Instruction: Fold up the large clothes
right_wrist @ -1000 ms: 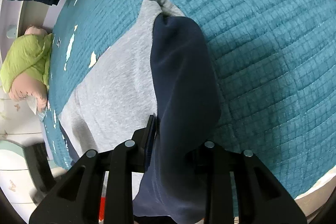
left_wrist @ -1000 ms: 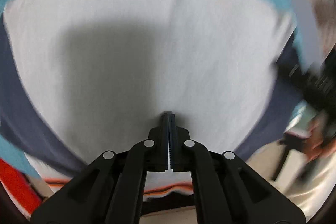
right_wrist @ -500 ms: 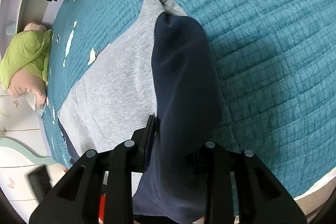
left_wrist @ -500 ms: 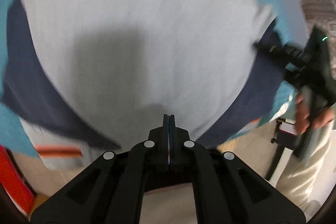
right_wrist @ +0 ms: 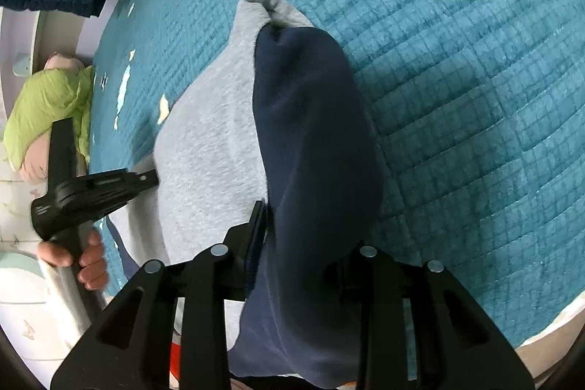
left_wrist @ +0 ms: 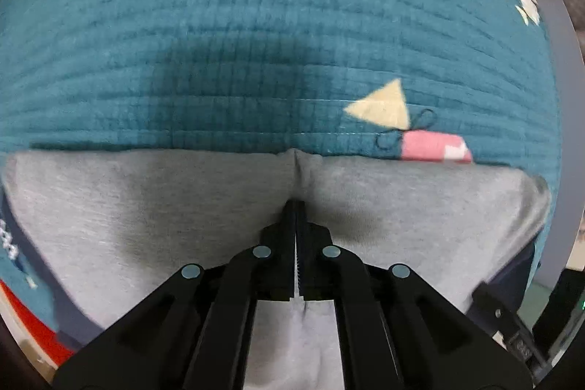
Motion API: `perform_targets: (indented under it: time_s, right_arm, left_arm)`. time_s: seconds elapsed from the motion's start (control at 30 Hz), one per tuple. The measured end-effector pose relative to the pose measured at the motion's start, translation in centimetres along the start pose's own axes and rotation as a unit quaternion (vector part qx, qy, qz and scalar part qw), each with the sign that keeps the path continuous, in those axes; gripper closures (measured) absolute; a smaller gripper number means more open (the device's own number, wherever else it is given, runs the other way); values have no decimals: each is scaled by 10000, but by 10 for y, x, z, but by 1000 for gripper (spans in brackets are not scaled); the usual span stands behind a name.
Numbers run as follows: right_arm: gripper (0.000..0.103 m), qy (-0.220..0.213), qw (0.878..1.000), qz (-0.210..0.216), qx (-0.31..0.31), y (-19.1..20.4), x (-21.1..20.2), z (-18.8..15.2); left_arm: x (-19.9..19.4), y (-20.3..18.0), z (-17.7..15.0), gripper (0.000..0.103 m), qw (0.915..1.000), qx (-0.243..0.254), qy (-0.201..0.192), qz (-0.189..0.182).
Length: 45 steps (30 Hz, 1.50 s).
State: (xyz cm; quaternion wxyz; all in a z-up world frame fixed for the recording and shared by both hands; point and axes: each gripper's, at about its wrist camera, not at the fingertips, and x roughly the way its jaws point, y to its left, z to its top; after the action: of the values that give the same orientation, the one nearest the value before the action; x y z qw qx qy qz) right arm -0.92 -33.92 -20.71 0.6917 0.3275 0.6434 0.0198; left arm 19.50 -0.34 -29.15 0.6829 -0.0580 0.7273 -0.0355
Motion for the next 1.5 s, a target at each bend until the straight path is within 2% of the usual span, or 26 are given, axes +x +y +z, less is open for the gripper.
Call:
perform_targets:
  time_s: [0.1,0.17,0.2,0.27,0.3,0.4,0.53,0.57,0.6,0.67,0.73,0.8,0.87,0.9,0.93,0.97,1.0,1.03,1.07,1.1,1.17,1.27,1.4,1.43,1.5]
  right_arm:
    - [74,23,10000,30,-13,-3,-2,-1]
    - [74,28,10000,57,23,-5,-2,-1]
    - [74,32,10000,57,31,-5,-2,-1]
    - [74,27,10000,58,13,-4,-2,-1]
    - [73,20,10000,43,3,-4,-3,-1]
    - [74,6,10000,27,-12,-2,-3,-2]
    - [74,-11,10000,42,6,-1,-3,-4]
    - [74,-23,10000,21,-12,-1,-2,-5]
    - [73,-15,10000,30,-32,0,-2,-5]
    - [73,1,10000,-25,-51,2,-1,-5]
    - [73,-11,9999,-63,-80,5,-1,-6]
    - [73,-23,9999,-60,-85,5,-1,-7]
    - [73,-20,10000,-49,-75,6,0,-7]
    - [73,-11,10000,-41,-70,6,1,-7]
    - [73,9,10000,-22,-79,6,2,-6]
    - [73,29,10000,2,-86,4,1,-5]
    - [73,45,9999,32,-89,4,1,-5]
    - [73,46,9999,49,-104,4,0,-5]
    - [73,35,9999,51,-151,4,-1,-4]
    - [74,8,9998,39,-190,4,-2,-5]
    - [78,-78,9997,35,-217,8,-4,-8]
    - [86,-139,9995,69,-258,18,-13,-13]
    - [86,-204,9983,377,-401,43,-33,-22]
    - [86,-213,9978,419,-473,51,-36,-24]
    - [86,-243,9964,513,-636,71,-44,-32]
  left_arm:
    - [-19,4,6,102,9997,-209,60,-128]
    - [-32,2,17,103,9998,-99,-176,-65]
    - [-27,0,25,103,9998,-83,-179,97]
    - [6,5,40,102,9994,-252,214,37]
    - [8,4,41,102,9995,-257,193,62]
    - [-14,-18,32,103,9984,299,1,482]
    - [-42,-14,11,103,9997,115,-229,24]
    - [-36,-12,7,103,9998,133,-171,-26]
    - [-14,-8,4,102,9999,119,-11,55]
    - [-7,-2,0,101,9997,17,-198,-108]
    - [-27,-6,-18,101,9997,33,-228,50]
    - [-37,-14,-48,101,9991,332,-266,56]
    - [-26,-11,-74,102,9991,372,-192,80]
    - [-14,-5,-89,102,9993,258,-255,-49]
    - [-15,-6,-98,102,9980,311,-547,-47]
    - [-18,-9,-106,101,9972,375,-647,59]
    - [-22,-10,-115,101,9984,207,-520,104]
    - [-24,-11,-123,101,9994,85,-321,-49]
    - [-23,-14,-130,101,9995,86,-225,-199]
    - [-19,-17,-139,101,9993,210,-291,-102]
    - [-10,-22,-146,101,9973,435,-589,43]
    - [-9,-15,-149,101,9975,180,-617,-288]
    - [-9,-8,-162,101,9964,280,-759,-250]
    - [-7,-11,-185,100,9961,286,-800,-240]
    - [-7,-21,-195,100,9955,289,-862,-273]
